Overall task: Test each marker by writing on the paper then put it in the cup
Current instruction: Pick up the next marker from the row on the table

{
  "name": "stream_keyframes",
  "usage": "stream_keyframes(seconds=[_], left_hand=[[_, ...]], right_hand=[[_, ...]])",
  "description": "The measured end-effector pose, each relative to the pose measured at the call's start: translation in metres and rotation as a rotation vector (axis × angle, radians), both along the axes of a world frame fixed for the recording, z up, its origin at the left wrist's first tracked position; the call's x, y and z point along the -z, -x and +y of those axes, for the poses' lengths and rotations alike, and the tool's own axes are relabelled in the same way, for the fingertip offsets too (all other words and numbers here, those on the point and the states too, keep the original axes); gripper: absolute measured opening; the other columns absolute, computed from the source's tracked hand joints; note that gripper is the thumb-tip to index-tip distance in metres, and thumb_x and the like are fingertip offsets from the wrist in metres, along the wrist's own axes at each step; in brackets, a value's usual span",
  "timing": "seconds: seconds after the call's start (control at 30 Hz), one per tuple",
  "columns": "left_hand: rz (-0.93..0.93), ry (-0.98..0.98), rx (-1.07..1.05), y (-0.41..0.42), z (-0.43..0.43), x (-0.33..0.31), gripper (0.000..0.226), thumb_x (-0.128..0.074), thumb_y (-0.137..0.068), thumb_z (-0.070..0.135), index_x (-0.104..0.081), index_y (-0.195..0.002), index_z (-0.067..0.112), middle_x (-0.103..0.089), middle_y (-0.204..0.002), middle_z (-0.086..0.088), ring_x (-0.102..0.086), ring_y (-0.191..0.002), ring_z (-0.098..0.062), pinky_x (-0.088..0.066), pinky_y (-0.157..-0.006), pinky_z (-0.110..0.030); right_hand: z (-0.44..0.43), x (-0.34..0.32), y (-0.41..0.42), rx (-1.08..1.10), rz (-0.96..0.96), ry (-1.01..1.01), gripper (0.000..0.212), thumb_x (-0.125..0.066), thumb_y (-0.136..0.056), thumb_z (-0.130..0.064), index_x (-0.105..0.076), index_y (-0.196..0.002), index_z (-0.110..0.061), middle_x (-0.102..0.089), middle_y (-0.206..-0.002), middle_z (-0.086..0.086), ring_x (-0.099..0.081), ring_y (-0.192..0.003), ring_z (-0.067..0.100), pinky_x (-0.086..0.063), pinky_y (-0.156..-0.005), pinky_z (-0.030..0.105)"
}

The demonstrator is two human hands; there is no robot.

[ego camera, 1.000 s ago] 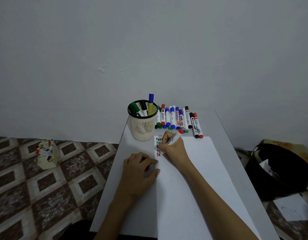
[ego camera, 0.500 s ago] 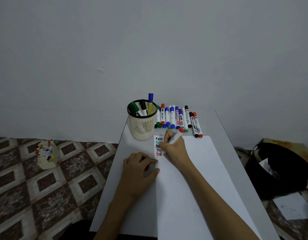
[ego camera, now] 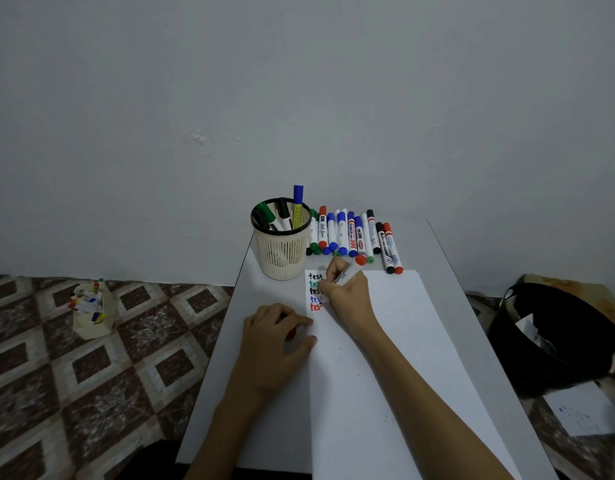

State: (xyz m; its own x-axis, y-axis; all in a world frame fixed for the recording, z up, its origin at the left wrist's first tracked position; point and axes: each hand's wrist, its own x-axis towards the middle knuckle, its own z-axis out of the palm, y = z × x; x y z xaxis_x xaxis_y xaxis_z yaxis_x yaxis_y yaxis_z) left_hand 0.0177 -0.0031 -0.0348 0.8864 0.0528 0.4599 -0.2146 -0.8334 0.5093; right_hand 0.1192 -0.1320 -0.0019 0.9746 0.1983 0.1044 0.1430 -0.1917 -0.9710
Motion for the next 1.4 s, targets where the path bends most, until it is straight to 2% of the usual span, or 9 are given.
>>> stream_keyframes(seconds=[0.23,0.33,0.43,0.53,0.7,0.83,0.93,1.1,1.4], left_hand=[[0.011,0.004,0.003,0.001,0.0,-0.001,0.041,-0.051,-0.077,0.051,-0.071,-0.098,0.022,-0.06,-0.089,0.005,-0.052,-0.086,-0.012,-0.033,-0.078,-0.029],[0.02,0.034,-0.008,0.001,0.0,-0.001,0.04,-0.053,-0.074,0.049,-0.067,-0.104,0.026,-0.056,-0.097,0.007,-0.05,-0.091,-0.01,-0.036,-0.082,-0.031],[-0.023,0.056,-0.077,0.004,0.002,-0.006,0.043,-0.048,-0.069,0.04,-0.065,-0.106,0.026,-0.057,-0.106,0.004,-0.05,-0.099,-0.013,-0.033,-0.089,-0.034],[-0.017,0.032,-0.153,0.008,0.004,-0.008,0.039,-0.046,-0.067,0.032,-0.062,-0.103,0.028,-0.057,-0.104,0.008,-0.049,-0.099,-0.012,-0.025,-0.09,-0.031],[0.029,0.046,-0.157,0.006,0.004,-0.003,0.028,-0.045,-0.071,0.037,-0.062,-0.093,0.03,-0.061,-0.093,0.012,-0.053,-0.09,-0.013,-0.023,-0.083,-0.028],[-0.028,0.271,-0.026,0.007,0.004,-0.007,0.024,-0.057,-0.079,0.029,-0.059,-0.103,0.032,-0.058,-0.101,0.012,-0.055,-0.094,0.0,-0.042,-0.084,-0.015],[-0.053,0.383,0.04,0.01,0.005,-0.013,0.026,-0.059,-0.081,0.023,-0.06,-0.106,0.03,-0.059,-0.105,0.008,-0.055,-0.099,-0.001,-0.042,-0.081,-0.006],[-0.056,0.565,0.054,0.014,0.012,-0.016,0.033,-0.067,-0.082,0.006,-0.063,-0.105,0.029,-0.065,-0.105,0.007,-0.06,-0.1,-0.005,-0.048,-0.084,-0.015],[-0.02,0.664,0.118,0.018,0.011,-0.019,0.028,-0.07,-0.077,0.002,-0.069,-0.102,0.016,-0.07,-0.098,0.007,-0.065,-0.095,-0.012,-0.051,-0.084,-0.021]], right_hand=[[-0.001,0.0,-0.004,-0.032,0.055,-0.02,0.024,-0.062,-0.082,0.007,-0.046,-0.071,-0.007,-0.061,-0.086,0.025,-0.066,-0.079,0.031,-0.055,-0.061,0.019],[-0.007,-0.001,-0.004,0.008,0.119,-0.378,0.028,-0.063,-0.083,0.008,-0.045,-0.069,-0.009,-0.055,-0.064,0.011,-0.054,-0.058,0.023,-0.053,-0.056,0.027],[-0.012,-0.005,-0.005,0.024,0.199,-0.666,0.028,-0.07,-0.083,-0.003,-0.046,-0.071,-0.011,-0.053,-0.061,0.009,-0.044,-0.046,0.013,-0.045,-0.045,0.022],[-0.013,-0.008,-0.006,0.02,0.234,-0.696,0.025,-0.071,-0.082,-0.005,-0.049,-0.073,-0.013,-0.053,-0.07,0.011,-0.042,-0.051,0.013,-0.043,-0.046,0.019],[-0.016,-0.017,-0.006,-0.027,0.422,-0.851,0.008,-0.055,-0.089,-0.003,-0.063,-0.087,-0.003,-0.068,-0.083,0.015,-0.065,-0.076,0.029,-0.058,-0.057,0.031],[-0.025,-0.032,0.002,-0.078,0.355,-0.68,0.011,-0.052,-0.089,0.0,-0.062,-0.087,-0.003,-0.069,-0.076,0.012,-0.068,-0.07,0.029,-0.058,-0.055,0.033],[-0.036,-0.04,0.01,-0.086,0.242,-0.473,0.01,-0.057,-0.086,0.007,-0.06,-0.086,-0.002,-0.067,-0.071,0.013,-0.067,-0.06,0.025,-0.054,-0.048,0.028],[-0.046,-0.033,0.024,-0.112,0.188,-0.362,0.011,-0.062,-0.082,0.01,-0.057,-0.083,0.001,-0.064,-0.067,0.017,-0.064,-0.052,0.025,-0.056,-0.052,0.028],[-0.042,-0.03,0.044,-0.206,0.241,-0.389,0.01,-0.061,-0.082,0.012,-0.058,-0.083,0.003,-0.066,-0.074,0.025,-0.067,-0.058,0.029,-0.059,-0.058,0.03]])
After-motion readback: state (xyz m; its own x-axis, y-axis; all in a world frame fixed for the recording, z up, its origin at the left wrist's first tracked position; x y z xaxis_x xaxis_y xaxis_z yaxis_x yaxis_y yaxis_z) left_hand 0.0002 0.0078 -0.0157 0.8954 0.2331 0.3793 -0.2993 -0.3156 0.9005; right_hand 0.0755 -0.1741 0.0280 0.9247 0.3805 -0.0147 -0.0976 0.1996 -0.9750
